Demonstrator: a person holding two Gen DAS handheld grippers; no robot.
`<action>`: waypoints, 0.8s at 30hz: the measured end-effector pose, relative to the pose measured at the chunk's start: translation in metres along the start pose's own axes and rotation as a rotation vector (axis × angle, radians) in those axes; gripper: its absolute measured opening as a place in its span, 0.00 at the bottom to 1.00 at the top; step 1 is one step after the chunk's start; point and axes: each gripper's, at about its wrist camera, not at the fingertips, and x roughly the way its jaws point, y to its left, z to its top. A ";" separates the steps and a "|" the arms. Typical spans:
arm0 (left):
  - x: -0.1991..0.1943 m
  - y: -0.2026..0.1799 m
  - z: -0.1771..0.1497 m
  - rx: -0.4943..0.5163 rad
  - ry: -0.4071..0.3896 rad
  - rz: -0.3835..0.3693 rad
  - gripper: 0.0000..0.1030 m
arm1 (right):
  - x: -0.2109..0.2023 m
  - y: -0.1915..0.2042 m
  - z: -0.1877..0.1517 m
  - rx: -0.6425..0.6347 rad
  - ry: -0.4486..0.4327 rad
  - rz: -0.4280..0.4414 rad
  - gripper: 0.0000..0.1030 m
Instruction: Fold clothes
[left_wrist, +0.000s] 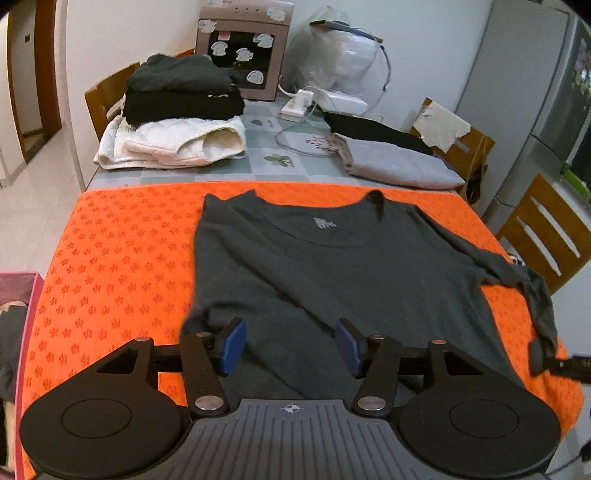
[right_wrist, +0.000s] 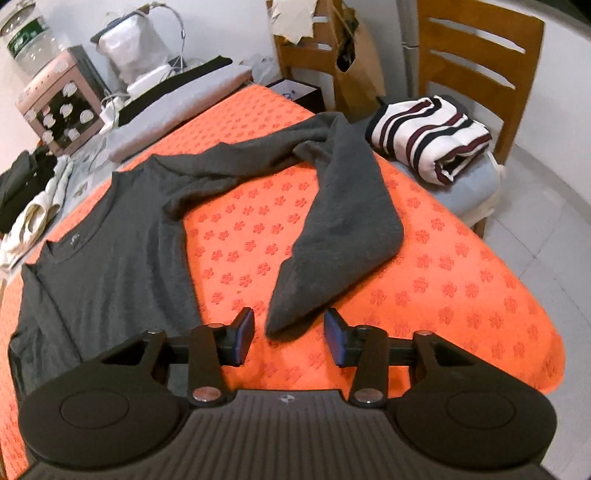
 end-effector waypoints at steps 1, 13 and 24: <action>-0.003 -0.006 -0.004 0.011 -0.003 0.005 0.58 | 0.000 -0.002 0.002 -0.012 0.003 0.014 0.22; -0.037 -0.079 -0.044 0.105 -0.043 -0.134 0.63 | -0.063 0.018 0.035 -0.238 0.064 0.307 0.04; -0.075 -0.121 -0.084 0.263 -0.076 -0.331 0.67 | -0.121 0.091 0.012 -0.335 0.176 0.593 0.04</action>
